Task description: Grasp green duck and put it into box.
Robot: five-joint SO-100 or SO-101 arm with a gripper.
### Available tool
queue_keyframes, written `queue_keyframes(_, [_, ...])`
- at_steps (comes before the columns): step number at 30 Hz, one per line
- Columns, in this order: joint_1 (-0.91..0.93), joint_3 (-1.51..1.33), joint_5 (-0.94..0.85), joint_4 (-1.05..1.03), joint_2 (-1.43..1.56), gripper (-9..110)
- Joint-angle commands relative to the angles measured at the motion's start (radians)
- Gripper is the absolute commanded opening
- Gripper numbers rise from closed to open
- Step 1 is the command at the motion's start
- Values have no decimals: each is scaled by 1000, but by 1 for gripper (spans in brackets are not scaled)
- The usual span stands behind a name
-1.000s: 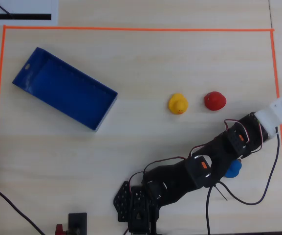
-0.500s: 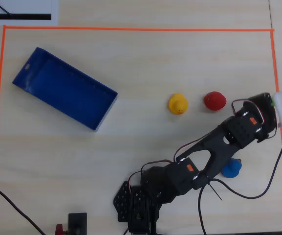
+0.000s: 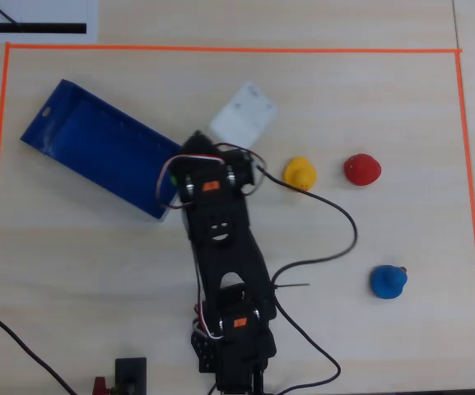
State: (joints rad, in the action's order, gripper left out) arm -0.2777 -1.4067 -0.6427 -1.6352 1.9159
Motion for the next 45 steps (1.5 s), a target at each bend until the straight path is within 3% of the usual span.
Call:
queue_keyframes(1, [-348, -35, -9, 161, -106, 0])
queue_keyframes(7, [-416, 133, 48, 293, -379, 1])
queue_keyframes(15, [-328, 390, 23, 371, -644, 2])
queue_keyframes(26, [-175, 676, -61, 249, -851, 39])
queue_keyframes(28, [-149, 669, -77, 213, -792, 36])
queue_keyframes(32, [-58, 584, -89, 218, -476, 9])
queue_keyframes(34, [-5, 546, -117, 216, -296, 0])
queue_keyframes(39, [123, 408, -236, 183, 78, 0])
queue_keyframes(45, [310, 75, -331, 324, 546, 0])
